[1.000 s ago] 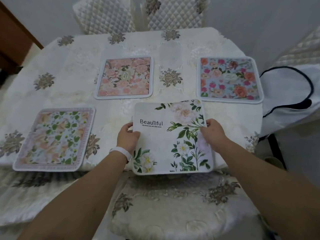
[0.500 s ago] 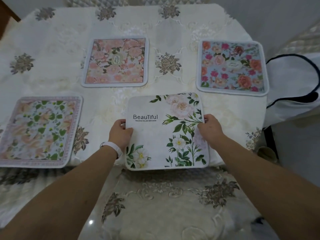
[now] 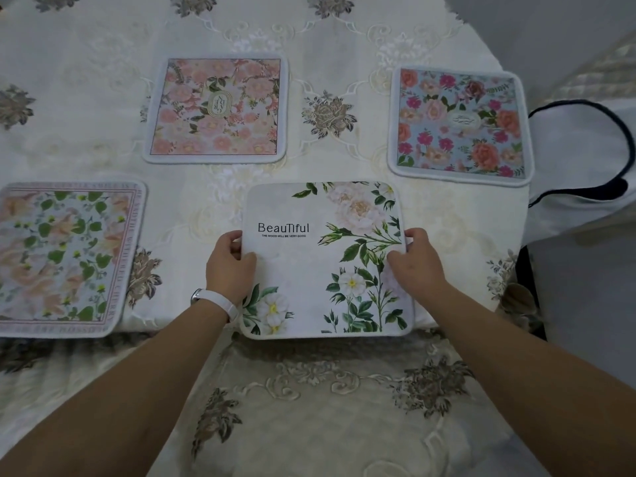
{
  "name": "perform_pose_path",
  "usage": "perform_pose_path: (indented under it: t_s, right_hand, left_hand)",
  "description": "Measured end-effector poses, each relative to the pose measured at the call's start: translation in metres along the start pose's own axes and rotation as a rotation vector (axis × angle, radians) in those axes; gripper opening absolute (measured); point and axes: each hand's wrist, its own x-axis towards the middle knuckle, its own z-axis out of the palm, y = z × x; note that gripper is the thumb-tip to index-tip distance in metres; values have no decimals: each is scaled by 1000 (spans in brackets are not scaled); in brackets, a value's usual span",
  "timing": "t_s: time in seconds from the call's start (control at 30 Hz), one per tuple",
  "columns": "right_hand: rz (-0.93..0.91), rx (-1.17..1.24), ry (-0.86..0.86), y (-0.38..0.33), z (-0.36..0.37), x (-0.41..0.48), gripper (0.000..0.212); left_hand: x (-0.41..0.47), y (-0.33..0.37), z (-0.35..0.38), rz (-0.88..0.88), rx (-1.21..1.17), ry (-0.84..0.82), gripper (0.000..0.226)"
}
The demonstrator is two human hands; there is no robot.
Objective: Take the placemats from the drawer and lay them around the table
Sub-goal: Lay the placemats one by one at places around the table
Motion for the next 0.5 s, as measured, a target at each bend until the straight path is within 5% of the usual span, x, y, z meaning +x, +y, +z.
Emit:
perform_pose_path:
  t_s: [0.23,0.33,0.5]
  right_hand:
    - [-57,-153,73,-3,-4,-5,46]
    - [-340,-443,169,-10,4,-11,53]
    - [-707,-712,-82,-33,33,-6,59]
  left_hand:
    - [-1,-3,4,87,7,52,43]
    - [0,-1,8,351,238,32,52]
    - [12,10,31,708,688,-284,64]
